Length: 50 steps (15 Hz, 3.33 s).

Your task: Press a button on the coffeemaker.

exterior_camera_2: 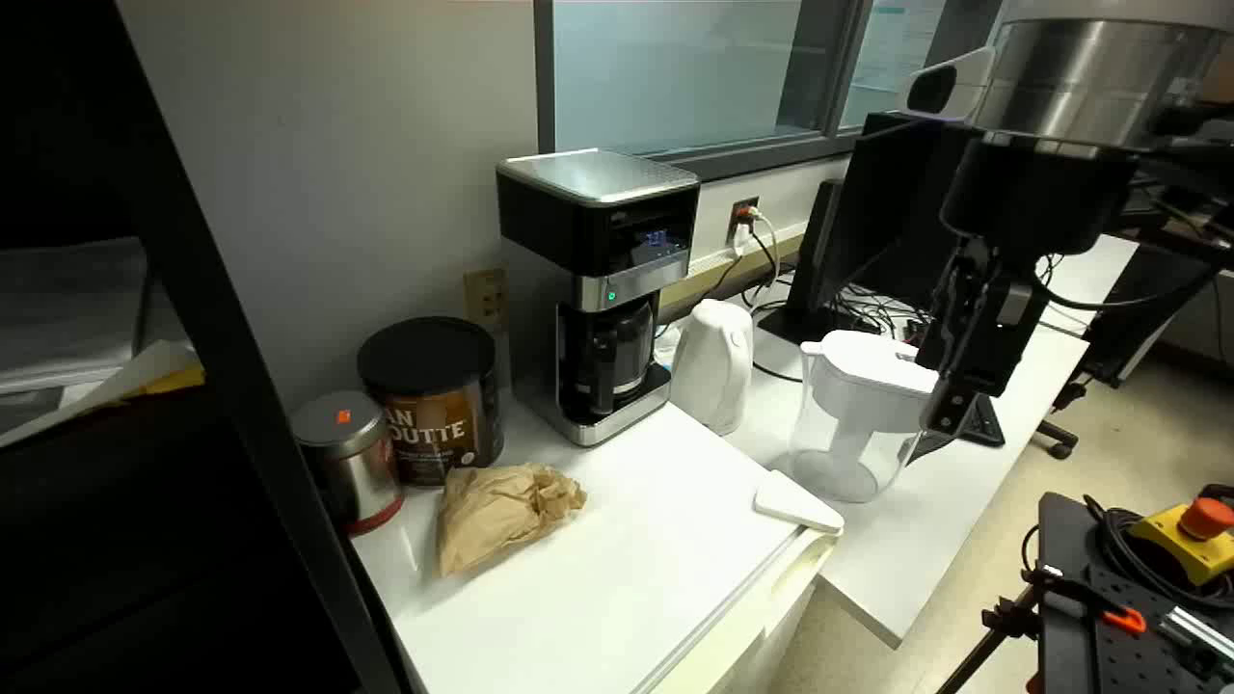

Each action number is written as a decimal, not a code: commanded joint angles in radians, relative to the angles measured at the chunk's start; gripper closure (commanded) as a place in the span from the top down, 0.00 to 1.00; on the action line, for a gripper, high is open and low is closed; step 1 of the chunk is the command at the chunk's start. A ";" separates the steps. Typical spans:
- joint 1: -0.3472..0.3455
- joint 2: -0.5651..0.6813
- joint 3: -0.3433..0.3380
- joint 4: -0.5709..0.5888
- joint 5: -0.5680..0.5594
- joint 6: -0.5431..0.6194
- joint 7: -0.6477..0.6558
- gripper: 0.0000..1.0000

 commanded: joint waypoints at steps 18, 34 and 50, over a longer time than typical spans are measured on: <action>-0.066 0.035 0.001 -0.020 -0.264 0.100 0.036 1.00; -0.182 0.287 -0.046 0.093 -0.922 0.374 0.354 0.00; -0.116 0.536 -0.139 0.327 -1.183 0.463 0.575 0.01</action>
